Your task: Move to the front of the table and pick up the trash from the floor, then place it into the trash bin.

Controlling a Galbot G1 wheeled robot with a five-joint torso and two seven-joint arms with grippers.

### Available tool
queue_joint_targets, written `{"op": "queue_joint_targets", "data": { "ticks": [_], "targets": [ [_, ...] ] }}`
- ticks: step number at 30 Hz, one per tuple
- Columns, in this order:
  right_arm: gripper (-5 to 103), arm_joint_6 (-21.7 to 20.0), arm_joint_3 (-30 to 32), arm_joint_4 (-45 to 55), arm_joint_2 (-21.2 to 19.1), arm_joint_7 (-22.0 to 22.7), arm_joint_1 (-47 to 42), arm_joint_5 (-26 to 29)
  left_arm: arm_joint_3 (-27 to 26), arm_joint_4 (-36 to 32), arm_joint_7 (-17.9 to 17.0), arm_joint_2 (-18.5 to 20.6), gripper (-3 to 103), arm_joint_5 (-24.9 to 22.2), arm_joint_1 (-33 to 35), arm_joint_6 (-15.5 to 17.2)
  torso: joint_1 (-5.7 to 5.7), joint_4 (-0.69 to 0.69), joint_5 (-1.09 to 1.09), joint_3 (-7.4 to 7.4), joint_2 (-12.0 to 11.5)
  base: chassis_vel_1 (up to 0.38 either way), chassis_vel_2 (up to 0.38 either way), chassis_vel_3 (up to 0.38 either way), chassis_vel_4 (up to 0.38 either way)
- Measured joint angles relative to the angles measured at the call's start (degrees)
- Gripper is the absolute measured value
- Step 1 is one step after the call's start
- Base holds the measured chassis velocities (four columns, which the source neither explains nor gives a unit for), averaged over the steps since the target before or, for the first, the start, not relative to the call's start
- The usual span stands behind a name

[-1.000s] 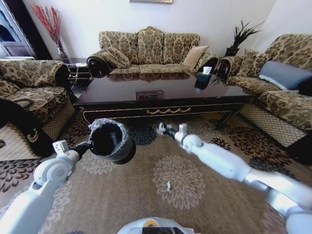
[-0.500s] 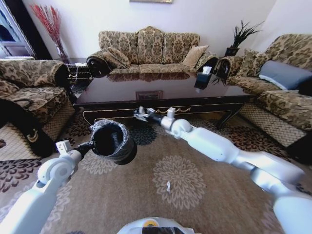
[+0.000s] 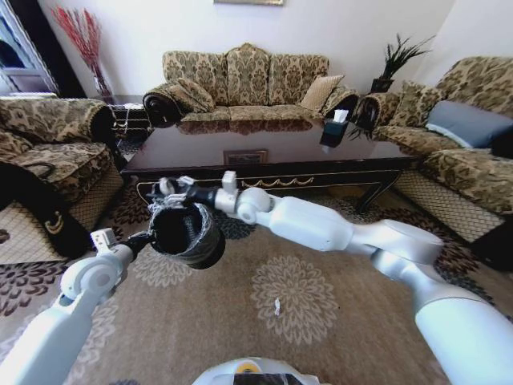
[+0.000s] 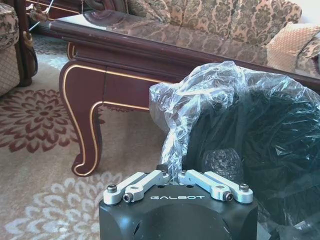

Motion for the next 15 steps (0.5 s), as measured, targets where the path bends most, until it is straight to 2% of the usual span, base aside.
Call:
{"op": "queue_joint_targets", "data": {
  "ticks": [6, 7, 9, 13, 15],
  "targets": [
    [60, 0.34, -1.44, -0.99, -0.57, 0.66, -0.98, -1.53, -0.54, -1.39, -0.03, -0.03, 2, -0.62, 0.40, 0.19, 0.00, -0.02, 0.02, 0.00, 0.00, 0.000, 0.000, 0.000, 0.000],
    [64, 0.50, -1.45, -0.97, -1.34, 0.72, -1.18, -1.62, -0.69, -1.62, -0.03, -0.01, 2, -0.64, 0.60, 0.22, 0.00, -0.02, 0.02, 0.00, 0.00, 0.000, 0.000, 0.000, 0.000],
    [64, 0.60, -1.45, -0.89, -1.86, 0.73, -1.22, -1.67, -0.75, -1.67, -0.04, 0.00, 2, -0.65, 0.68, 0.23, 0.00, -0.02, 0.02, 0.00, 0.00, 0.000, 0.000, 0.000, 0.000],
    [86, 0.93, -0.92, 0.15, -4.66, 0.77, -1.25, -1.73, -0.67, -1.70, -0.13, -0.11, 2, -0.55, 0.78, 0.25, 0.00, -0.01, 0.03, 0.00, 0.00, 0.000, 0.000, 0.000, 0.000],
    [86, 0.98, -0.71, 0.43, -5.25, 0.75, -1.23, -1.73, -0.53, -1.70, -0.16, -0.21, 2, -0.47, 0.76, 0.25, 0.00, -0.01, 0.03, 0.00, 0.00, 0.000, 0.000, 0.000, 0.000]
  ]
}}
